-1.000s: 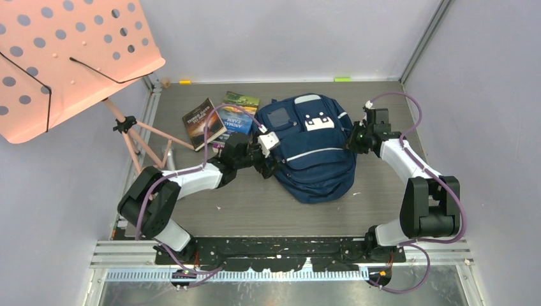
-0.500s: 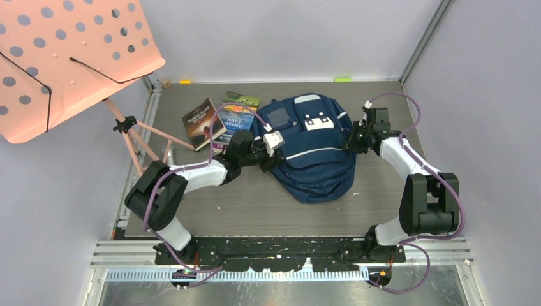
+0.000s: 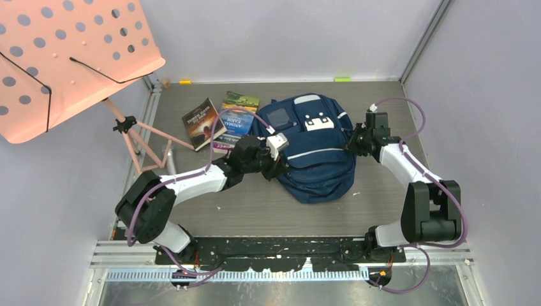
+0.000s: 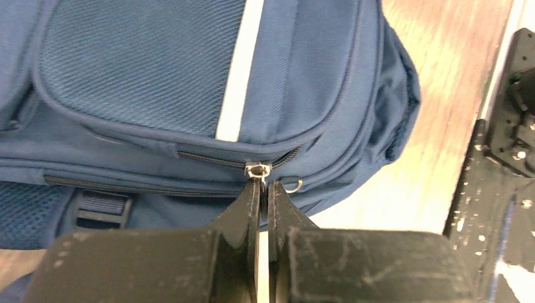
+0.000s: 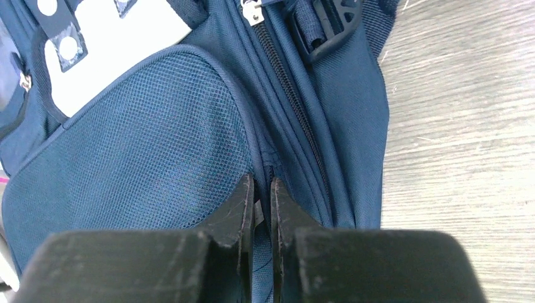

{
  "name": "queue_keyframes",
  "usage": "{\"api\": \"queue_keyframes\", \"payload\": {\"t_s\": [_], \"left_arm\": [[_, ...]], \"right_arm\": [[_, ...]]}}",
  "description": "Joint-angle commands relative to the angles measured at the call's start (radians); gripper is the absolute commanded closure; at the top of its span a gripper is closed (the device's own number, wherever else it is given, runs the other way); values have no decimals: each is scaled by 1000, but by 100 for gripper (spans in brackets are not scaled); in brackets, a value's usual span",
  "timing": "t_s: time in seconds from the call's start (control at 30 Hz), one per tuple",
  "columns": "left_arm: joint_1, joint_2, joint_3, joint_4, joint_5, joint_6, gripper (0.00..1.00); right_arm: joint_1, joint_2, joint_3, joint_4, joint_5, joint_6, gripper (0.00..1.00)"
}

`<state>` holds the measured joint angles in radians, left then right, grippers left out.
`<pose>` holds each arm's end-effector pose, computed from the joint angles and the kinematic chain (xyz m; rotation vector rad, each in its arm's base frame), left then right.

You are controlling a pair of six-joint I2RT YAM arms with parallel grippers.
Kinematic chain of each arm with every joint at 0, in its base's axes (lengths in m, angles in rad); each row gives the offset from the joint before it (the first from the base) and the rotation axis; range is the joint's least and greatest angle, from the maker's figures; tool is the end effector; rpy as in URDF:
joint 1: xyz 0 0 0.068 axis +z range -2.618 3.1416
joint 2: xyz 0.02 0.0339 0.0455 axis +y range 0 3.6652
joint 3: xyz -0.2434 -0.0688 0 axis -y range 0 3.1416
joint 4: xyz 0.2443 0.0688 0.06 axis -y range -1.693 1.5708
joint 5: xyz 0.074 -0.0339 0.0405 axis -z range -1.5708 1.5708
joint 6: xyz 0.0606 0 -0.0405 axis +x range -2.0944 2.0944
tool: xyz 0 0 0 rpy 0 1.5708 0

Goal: Pack the student bag
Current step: Zip the student bag at the center of the board.

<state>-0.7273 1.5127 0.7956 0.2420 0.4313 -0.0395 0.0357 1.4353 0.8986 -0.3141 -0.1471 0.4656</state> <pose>0.2403 -0.2478 0.1821 0.9751 1.8878 -0.9085 0.3156 0.0202 0.1806 0.4561 2.4074 0.4035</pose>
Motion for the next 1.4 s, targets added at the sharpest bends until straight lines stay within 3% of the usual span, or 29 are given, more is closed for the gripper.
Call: {"api": "queue_keyframes", "payload": {"t_s": [0.0, 0.37, 0.5, 0.57, 0.6, 0.67, 0.7, 0.73, 0.77, 0.83, 0.9, 1.0, 1.13, 1.37], "left_arm": [[-89, -64, -6, -72, 7, -227, 100], [-261, 0, 71, -28, -179, -717, 100], [-284, 25, 79, 29, -219, -806, 100], [-285, 13, 63, 26, -254, -822, 96], [-283, -3, 54, 14, -273, -818, 84], [-276, -40, 43, -43, -296, -789, 62], [-269, -58, 42, -98, -298, -773, 54], [-262, -75, 41, -141, -296, -760, 47], [-250, -94, 38, -177, -292, -745, 42], [-225, -139, 22, -228, -266, -715, 36], [-191, -180, -5, -251, -235, -702, 32], [-121, -229, -44, -267, -191, -712, 24], [-33, -231, -52, -218, -141, -755, 23], [27, -129, -33, -24, -100, -858, 26]], "right_arm": [[9, -91, -61, 147, 137, 126, 99], [192, -233, -166, 162, 535, 208, 99], [250, -252, -204, 187, 620, 253, 99], [254, -253, -202, 173, 624, 248, 100], [254, -258, -189, 149, 622, 240, 99], [255, -269, -152, 86, 618, 201, 85], [254, -275, -124, 64, 609, 168, 66], [254, -291, -112, 21, 604, 153, 57], [254, -299, -87, 0, 589, 124, 43], [255, -337, -51, -73, 558, 91, 30], [254, -363, -22, -171, 497, 68, 26], [258, -402, -3, -230, 374, 58, 26], [317, -474, -38, -228, 175, 66, 27], [583, -612, -191, -125, 249, 135, 40]]}}
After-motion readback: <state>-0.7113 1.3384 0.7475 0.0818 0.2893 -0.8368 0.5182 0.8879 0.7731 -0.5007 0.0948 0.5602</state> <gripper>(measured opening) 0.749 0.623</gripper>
